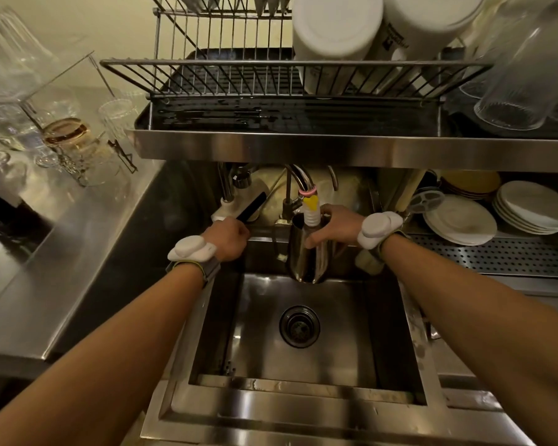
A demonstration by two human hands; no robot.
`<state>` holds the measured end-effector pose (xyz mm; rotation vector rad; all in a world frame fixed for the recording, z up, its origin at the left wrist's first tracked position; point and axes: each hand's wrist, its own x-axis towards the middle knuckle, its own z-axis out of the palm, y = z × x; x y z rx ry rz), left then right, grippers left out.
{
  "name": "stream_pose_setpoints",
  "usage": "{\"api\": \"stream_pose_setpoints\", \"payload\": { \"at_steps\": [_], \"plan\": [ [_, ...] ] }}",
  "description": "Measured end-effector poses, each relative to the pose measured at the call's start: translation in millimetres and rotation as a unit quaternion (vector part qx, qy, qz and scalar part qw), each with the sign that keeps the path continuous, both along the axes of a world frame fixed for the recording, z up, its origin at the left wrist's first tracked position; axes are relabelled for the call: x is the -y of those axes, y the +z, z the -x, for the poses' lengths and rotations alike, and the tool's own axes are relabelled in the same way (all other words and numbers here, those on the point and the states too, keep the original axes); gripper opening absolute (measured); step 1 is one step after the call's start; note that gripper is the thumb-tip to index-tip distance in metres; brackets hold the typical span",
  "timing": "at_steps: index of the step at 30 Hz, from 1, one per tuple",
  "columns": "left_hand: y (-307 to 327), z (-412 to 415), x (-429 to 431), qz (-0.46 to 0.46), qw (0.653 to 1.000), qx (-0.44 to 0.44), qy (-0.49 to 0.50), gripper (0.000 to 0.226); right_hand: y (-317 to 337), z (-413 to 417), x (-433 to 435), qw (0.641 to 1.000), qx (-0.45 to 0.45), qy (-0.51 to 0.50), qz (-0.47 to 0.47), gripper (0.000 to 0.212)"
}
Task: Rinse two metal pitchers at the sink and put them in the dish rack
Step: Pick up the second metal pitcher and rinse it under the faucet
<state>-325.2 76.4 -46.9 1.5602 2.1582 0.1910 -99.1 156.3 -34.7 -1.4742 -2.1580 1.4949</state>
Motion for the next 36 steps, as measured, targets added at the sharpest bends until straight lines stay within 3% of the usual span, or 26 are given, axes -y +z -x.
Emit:
{"api": "stream_pose_setpoints", "payload": {
  "at_steps": [5, 9, 13, 17, 20, 26, 29, 33, 36],
  "plan": [
    [2.8, -0.3, 1.4, 0.004, 1.0, 0.006, 0.004, 0.028, 0.7, 0.8, -2.0, 1.0, -0.004, -0.014, 0.006, 0.067],
    [6.1, -2.1, 1.4, 0.001, 1.0, 0.016, 0.003, 0.027, 5.1, -4.9, -4.2, 1.0, 0.005, -0.012, 0.025, 0.056],
    [8.0, -4.5, 1.5, 0.009, 1.0, 0.007, -0.003, 0.028, 0.6, -0.5, -3.5, 0.999, -0.004, -0.001, 0.034, 0.067],
    [7.8, -3.7, 3.3, 0.015, 1.0, 0.003, -0.006, 0.028, 3.8, -5.4, -8.9, 0.999, 0.013, -0.018, 0.041, 0.063],
    [7.9, -2.9, 5.2, 0.028, 1.0, -0.002, -0.008, 0.029, -2.1, -1.0, -7.2, 0.999, -0.014, -0.02, 0.043, 0.071],
    [7.2, 0.0, 9.4, 0.038, 0.999, 0.002, -0.013, 0.03, 0.9, -4.4, -11.6, 0.999, 0.014, -0.013, 0.043, 0.076],
    [7.7, -1.5, 10.0, 0.047, 0.999, 0.007, -0.023, 0.03, -2.1, -0.8, -10.0, 0.999, -0.011, -0.004, 0.05, 0.075],
    [2.8, -2.6, 11.6, 0.054, 0.998, 0.004, -0.021, 0.03, 5.4, -4.7, -13.4, 0.998, 0.038, 0.012, 0.05, 0.076],
    [3.7, -3.6, 10.5, 0.06, 0.998, 0.0, -0.031, 0.031, 0.3, 0.0, -9.3, 0.999, 0.007, -0.002, 0.04, 0.072]
  ]
}}
